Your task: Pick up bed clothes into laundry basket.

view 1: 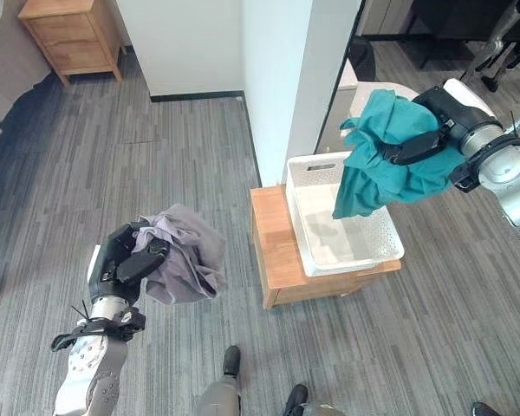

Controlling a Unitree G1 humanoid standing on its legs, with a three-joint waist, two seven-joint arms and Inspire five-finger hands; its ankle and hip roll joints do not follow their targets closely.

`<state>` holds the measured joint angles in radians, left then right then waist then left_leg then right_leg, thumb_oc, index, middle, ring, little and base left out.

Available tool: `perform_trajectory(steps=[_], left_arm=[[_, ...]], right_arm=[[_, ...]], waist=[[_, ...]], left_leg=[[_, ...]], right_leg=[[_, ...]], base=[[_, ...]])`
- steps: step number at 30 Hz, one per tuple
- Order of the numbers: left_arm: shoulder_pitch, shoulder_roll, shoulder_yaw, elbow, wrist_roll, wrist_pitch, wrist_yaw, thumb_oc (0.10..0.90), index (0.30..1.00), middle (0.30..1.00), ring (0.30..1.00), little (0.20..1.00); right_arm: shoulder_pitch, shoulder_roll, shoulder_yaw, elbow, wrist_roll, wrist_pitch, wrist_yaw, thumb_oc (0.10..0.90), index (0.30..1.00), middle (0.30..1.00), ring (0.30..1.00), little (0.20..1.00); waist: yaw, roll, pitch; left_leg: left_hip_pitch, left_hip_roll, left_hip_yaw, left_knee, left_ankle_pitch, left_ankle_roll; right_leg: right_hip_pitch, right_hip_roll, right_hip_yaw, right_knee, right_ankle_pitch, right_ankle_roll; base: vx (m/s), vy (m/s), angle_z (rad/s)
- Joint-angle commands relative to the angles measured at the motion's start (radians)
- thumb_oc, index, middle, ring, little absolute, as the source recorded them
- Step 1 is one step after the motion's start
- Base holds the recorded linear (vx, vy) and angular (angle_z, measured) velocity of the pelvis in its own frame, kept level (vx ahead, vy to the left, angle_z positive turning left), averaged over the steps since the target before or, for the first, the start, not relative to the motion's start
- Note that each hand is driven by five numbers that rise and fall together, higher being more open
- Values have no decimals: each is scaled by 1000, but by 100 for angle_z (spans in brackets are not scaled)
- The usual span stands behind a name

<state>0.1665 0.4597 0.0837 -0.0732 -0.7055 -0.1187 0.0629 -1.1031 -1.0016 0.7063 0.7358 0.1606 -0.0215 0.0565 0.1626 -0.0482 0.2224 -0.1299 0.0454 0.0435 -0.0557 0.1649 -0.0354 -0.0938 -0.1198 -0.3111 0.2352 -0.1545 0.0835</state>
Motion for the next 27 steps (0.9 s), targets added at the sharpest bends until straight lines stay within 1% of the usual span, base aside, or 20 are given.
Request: perform_trajectory(steps=[1,7,13,14,15,17,20,27], left_arm=[[-105,77,69,-146,-2,-158,-3,400,300,300,300,300],[-113,81,62,-152,-3,-159,2,400,300,300,300,300],[-127,82,51,-156,-7,-163,2,400,300,300,300,300],[-129,82,50,-154,-8,-163,4,400,300,300,300,300],[-130,85,45,-151,-10,-162,0,400,300,300,300,300],[-132,82,45,-150,-9,-160,-2,400,300,300,300,300],[-134,83,47,-145,-10,-160,-6,400,300,300,300,300],[-147,81,46,-140,-9,-163,-5,400,300,300,300,300]], right_arm=[[-298,6,53,28,-28,-24,-94,400,300,300,300,300],[-329,63,83,106,-43,-11,-85,400,300,300,300,300],[-377,98,138,184,-46,-8,-60,400,300,300,300,300],[-385,106,151,218,-46,-1,-46,673,709,709,709,709],[-411,119,189,277,-52,13,-13,800,900,900,900,900],[-431,127,211,316,-52,16,1,800,900,900,900,900],[-461,145,234,354,-47,18,12,800,900,900,900,900],[-474,140,261,334,-55,14,24,800,900,900,900,900]], waist=[[24,-78,18],[41,-67,44],[58,-58,67],[61,-59,70],[67,-63,71],[67,-61,73],[66,-65,72],[54,-67,69]], left_leg=[[29,-14,-9,-27,-81,-47],[-6,-22,-21,-26,-72,-46],[-39,-27,-35,-27,-62,-47],[-42,-27,-35,-28,-61,-48],[-44,-27,-35,-28,-59,-49],[-44,-27,-34,-28,-59,-50],[-38,-26,-30,-27,-63,-49],[-22,-26,-14,-28,-72,-47]], right_leg=[[98,-72,42,-305,220,111],[68,-75,34,-306,229,110],[35,-75,30,-309,237,109],[32,-74,28,-310,239,110],[31,-72,28,-312,239,110],[31,-72,28,-311,239,109],[34,-72,28,-310,240,112],[35,-76,39,-308,240,113]], base=[[-13,24,4],[-25,17,8],[-12,5,9],[13,5,7],[0,0,0],[0,0,0],[10,3,4],[-1,10,-3]])
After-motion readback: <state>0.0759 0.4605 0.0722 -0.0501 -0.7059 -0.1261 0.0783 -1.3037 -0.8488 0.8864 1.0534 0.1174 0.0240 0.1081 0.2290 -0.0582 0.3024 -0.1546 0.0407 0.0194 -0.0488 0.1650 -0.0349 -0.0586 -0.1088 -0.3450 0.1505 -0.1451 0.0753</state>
